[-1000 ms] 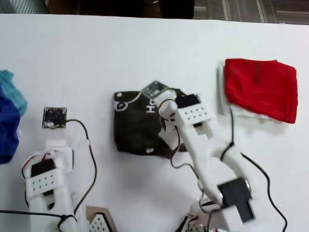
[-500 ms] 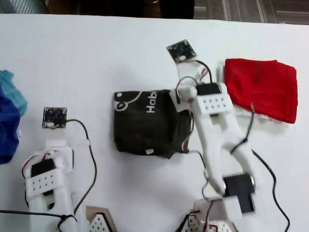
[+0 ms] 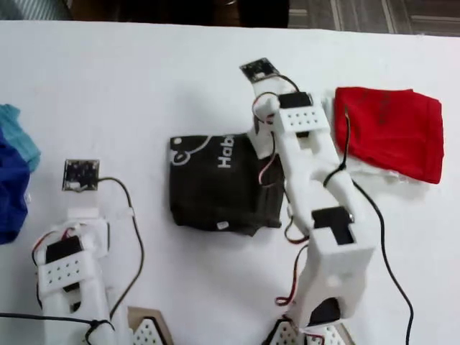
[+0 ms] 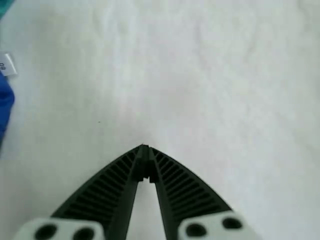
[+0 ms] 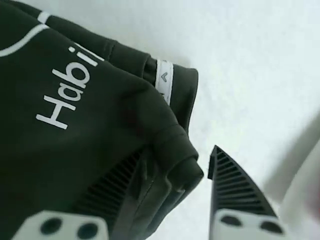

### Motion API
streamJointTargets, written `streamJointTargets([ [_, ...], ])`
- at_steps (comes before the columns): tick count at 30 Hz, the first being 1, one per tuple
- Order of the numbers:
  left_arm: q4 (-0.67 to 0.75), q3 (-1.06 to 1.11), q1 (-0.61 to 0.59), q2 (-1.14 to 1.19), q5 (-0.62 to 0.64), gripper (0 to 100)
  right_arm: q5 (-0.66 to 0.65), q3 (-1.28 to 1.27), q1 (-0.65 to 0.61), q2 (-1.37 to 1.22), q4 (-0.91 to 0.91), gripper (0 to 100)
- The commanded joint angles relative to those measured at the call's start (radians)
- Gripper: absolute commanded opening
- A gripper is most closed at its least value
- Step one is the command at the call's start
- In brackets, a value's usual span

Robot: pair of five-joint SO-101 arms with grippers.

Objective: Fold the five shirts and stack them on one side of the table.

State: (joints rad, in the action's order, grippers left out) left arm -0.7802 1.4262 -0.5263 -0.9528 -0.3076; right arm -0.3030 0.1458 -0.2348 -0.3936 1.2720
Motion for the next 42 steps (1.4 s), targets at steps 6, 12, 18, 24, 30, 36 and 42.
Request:
streamJointTargets([
  [6, 0.015, -0.002, -0.002, -0.015, 0.008, 3, 0.008, 0.12, 0.013, -0.031, 0.012, 3.3],
  [12, 0.015, -0.002, -0.002, -0.015, 0.008, 3, -0.061, 0.245, 0.01, -0.031, 0.016, 1.9],
  [18, 0.015, -0.002, -0.002, -0.015, 0.008, 3, -0.161, 0.293, 0.004, -0.041, 0.008, 2.0],
  [24, 0.015, -0.002, -0.002, -0.015, 0.008, 3, -0.175, 0.295, 0.012, -0.143, -0.033, 2.3],
  [30, 0.015, -0.002, -0.002, -0.015, 0.006, 3, -0.172, 0.423, 0.03, -0.165, 0.035, 20.4],
  [36, 0.015, -0.002, -0.002, -0.015, 0.006, 3, -0.169, 0.566, 0.047, -0.081, 0.277, 20.0],
  [42, 0.015, -0.002, -0.002, -0.015, 0.008, 3, -0.173, 0.563, 0.051, 0.013, 0.449, 19.0],
])
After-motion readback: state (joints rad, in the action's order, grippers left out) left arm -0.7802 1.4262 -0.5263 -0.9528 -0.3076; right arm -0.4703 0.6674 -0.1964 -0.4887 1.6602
